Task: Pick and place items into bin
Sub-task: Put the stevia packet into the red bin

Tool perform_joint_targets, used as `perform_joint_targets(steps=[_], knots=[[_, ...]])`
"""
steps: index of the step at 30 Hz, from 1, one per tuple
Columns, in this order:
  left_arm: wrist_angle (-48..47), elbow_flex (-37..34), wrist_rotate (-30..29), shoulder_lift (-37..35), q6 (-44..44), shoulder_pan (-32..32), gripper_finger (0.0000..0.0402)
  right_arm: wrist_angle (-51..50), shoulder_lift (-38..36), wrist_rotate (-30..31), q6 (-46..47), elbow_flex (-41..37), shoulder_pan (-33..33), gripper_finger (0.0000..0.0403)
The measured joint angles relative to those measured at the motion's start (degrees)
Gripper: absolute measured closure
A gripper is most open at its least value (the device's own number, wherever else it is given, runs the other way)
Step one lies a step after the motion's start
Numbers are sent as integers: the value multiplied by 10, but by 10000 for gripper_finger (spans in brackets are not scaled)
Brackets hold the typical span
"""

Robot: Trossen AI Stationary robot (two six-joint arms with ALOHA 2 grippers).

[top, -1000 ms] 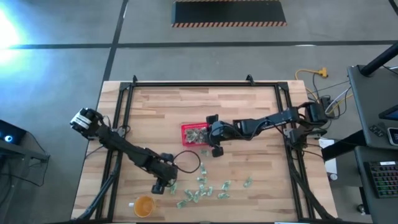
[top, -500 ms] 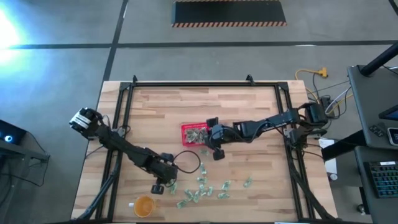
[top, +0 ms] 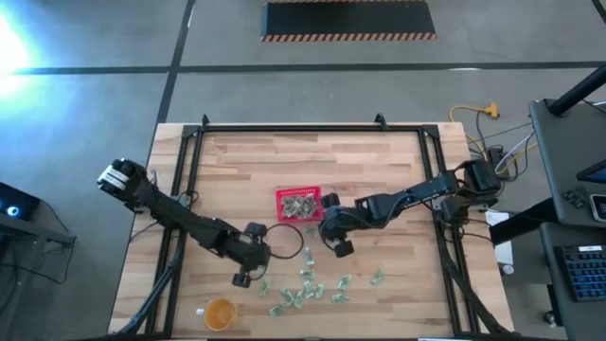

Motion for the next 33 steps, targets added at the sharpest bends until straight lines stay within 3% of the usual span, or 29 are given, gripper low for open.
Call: perform_joint_targets(steps=[9, 12, 17, 25, 29, 33], knots=[[38, 0, -286, -62, 152, 13, 400, -76, 0, 0, 88, 0, 37, 310], [80, 0, -350, -64, 222, 26, 400, -100, 0, 0, 125, 0, 48, 308], [149, 0, -356, -48, 309, 71, 400, -147, 0, 0, 193, 0, 71, 308], [195, -1, -348, -2, 350, 158, 400, -228, 0, 0, 304, 0, 114, 314], [204, 0, -309, 20, 382, 190, 399, -277, 0, 2, 361, 0, 135, 318], [226, 0, -284, 38, 408, 198, 371, -319, 0, 2, 412, 0, 155, 322]])
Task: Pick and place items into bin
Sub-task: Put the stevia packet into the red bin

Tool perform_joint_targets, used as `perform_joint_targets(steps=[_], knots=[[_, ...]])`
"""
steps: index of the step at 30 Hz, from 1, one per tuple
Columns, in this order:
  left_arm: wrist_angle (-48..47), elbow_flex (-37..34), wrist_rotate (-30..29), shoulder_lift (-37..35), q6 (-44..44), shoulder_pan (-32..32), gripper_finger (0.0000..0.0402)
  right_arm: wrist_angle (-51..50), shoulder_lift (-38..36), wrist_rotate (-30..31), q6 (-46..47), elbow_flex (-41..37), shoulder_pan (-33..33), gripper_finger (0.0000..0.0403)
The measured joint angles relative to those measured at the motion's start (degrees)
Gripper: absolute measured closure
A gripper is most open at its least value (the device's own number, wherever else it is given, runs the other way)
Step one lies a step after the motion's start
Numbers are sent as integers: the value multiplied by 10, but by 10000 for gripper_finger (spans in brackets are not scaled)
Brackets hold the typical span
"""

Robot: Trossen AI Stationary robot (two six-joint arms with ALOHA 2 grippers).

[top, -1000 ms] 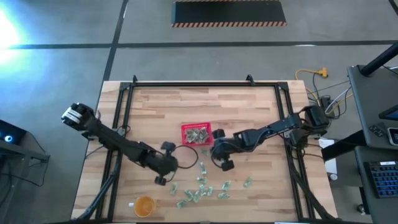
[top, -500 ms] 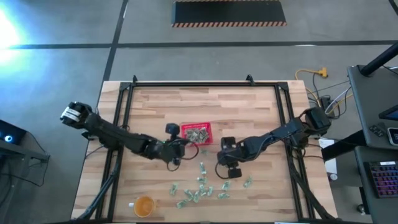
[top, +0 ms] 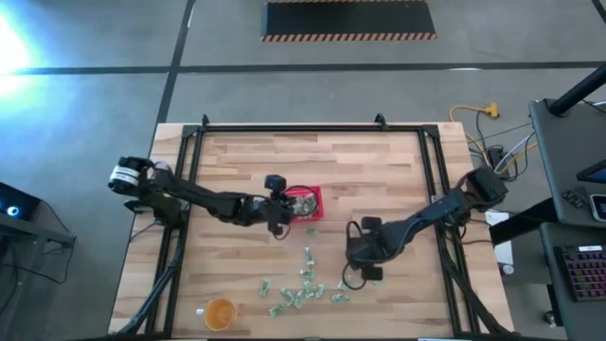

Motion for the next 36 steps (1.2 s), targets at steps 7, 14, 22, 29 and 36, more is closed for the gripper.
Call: perform_joint_targets(steps=[7, 14, 22, 29, 36], knots=[[36, 1, 2, 6, 16, 0, 286, -10, -4, 15, 14, 0, 19, 332], [35, 1, -1, 6, 11, 0, 235, -14, -52, 14, 34, 0, 46, 339], [35, 1, -1, 5, 10, 0, 230, -3, -106, 10, 106, -1, 111, 330], [58, 2, -2, 5, 7, 0, 230, 55, -77, -2, 107, -2, 142, 288], [76, 2, -1, 5, -4, -1, 230, 57, -31, -30, 107, -2, 152, 240]])
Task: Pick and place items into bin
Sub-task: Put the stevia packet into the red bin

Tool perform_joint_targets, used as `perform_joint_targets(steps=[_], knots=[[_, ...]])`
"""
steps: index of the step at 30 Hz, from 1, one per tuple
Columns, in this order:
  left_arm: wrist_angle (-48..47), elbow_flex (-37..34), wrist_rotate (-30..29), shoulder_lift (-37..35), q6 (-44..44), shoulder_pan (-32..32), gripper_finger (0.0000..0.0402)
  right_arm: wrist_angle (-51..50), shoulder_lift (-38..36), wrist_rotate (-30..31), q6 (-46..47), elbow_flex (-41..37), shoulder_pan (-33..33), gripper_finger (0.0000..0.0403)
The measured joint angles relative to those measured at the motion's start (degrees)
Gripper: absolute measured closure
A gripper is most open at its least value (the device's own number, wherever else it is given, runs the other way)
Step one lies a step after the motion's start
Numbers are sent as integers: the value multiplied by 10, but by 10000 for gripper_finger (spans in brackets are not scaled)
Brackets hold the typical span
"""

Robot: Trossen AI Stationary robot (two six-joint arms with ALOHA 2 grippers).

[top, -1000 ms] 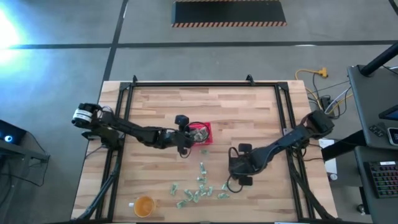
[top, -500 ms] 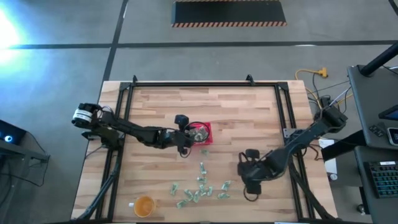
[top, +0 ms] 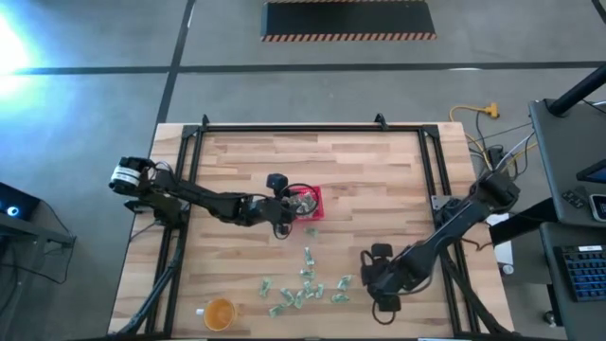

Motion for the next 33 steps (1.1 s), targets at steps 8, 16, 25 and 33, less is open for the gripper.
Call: perform_joint_targets(steps=[8, 16, 25, 33], knots=[[1, 0, 0, 0, -3, 0, 230, -15, 19, -14, 28, -3, 4, 231], [2, 0, 0, 0, -4, 0, 230, -16, 39, 12, 30, -13, 4, 254], [2, 0, 0, 0, -4, 0, 230, -17, 41, 49, 30, -14, 6, 295], [1, 0, 0, 0, -3, 0, 230, -33, 40, 109, 24, -16, 5, 360]])
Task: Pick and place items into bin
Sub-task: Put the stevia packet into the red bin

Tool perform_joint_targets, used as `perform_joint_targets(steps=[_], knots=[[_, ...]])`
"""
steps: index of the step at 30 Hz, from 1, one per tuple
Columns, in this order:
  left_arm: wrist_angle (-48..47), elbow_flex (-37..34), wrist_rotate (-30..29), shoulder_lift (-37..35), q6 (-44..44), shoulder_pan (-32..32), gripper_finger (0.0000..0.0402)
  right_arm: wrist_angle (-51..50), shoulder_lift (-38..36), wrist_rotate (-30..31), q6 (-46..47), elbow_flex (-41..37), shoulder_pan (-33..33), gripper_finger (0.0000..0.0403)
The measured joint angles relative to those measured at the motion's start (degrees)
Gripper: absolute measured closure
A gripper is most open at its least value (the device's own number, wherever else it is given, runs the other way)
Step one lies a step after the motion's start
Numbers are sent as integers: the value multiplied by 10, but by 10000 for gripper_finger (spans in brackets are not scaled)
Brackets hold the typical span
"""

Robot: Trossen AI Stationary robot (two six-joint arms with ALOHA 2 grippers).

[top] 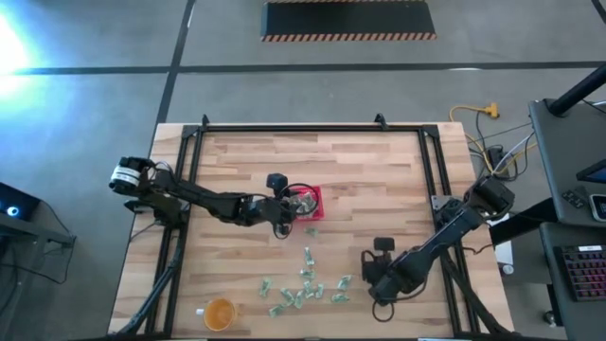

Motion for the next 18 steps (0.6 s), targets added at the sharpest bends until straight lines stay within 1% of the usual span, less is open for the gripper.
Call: perform_joint_targets(steps=[5, 8, 10, 15, 18], knots=[[-1, 0, 0, 0, 1, 0, 230, -2, 0, 68, -8, 0, -2, 389], [-1, 0, 0, 0, 1, 0, 230, -1, 0, 125, -28, 0, -2, 393], [0, 0, 0, 0, 2, 0, 230, -1, 0, 182, -41, 0, -5, 393], [-1, 0, 0, 0, 1, -2, 230, 0, -1, 361, -78, 0, -16, 394], [-5, 0, -3, -3, 1, -9, 230, 3, -1, 449, -104, 1, -26, 394]])
